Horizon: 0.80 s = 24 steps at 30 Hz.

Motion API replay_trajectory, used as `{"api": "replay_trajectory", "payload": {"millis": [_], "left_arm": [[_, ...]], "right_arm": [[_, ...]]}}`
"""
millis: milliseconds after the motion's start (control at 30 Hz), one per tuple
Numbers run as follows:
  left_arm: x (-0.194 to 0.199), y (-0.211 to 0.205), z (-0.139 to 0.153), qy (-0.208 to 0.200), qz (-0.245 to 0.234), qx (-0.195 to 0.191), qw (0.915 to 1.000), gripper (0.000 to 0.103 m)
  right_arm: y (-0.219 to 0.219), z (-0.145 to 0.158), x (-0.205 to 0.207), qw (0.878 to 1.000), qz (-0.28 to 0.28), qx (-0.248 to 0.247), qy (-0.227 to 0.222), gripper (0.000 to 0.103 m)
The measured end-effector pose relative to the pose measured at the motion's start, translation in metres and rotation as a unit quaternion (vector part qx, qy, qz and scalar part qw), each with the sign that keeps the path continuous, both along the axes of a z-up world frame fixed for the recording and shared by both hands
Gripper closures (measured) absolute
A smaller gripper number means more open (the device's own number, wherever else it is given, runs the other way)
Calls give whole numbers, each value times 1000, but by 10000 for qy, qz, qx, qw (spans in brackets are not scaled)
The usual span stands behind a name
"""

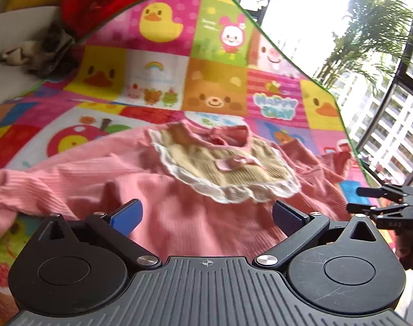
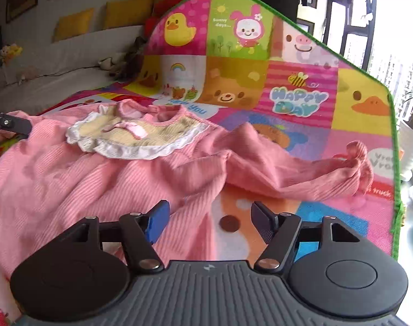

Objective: Fold clothes

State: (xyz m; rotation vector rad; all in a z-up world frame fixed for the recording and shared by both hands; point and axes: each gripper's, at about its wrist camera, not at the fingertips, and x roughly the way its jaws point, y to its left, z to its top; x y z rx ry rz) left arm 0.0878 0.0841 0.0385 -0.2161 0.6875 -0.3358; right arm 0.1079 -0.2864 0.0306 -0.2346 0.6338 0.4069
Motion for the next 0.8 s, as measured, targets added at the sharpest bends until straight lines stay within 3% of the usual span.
{"api": "replay_trajectory", "payload": {"millis": [100,233,333,500,633,667,767,800], "left_arm": [[-10,-19,-15,302,-210,149,9992,0],[-16,-20,-35,665,-184,541,9962,0],[-17,-14,-36,626,-166,496,9967,0],[-15,-13,-39,611,59,308,9976,0],[-19,-16,-39,508,58,401,9979,0],[-19,-17,-39,492,60,401,9980,0],[-18,-14,-39,505,135,282,9982,0],[-18,-13,-39,506,153,248,9983,0]], "right_arm": [[6,-20,-24,9987,55,-504,-71,35],[-19,-18,-32,9978,-339,-559,-105,33],[-36,0,-19,9978,-583,-284,-124,33],[-62,32,51,9833,-1642,-318,-714,33],[-91,19,127,9665,-2537,-99,-370,33],[-97,12,143,9614,-2741,-39,-223,39],[-104,0,171,9543,-2981,200,104,85],[-98,6,171,9568,-2890,301,63,89]]}}
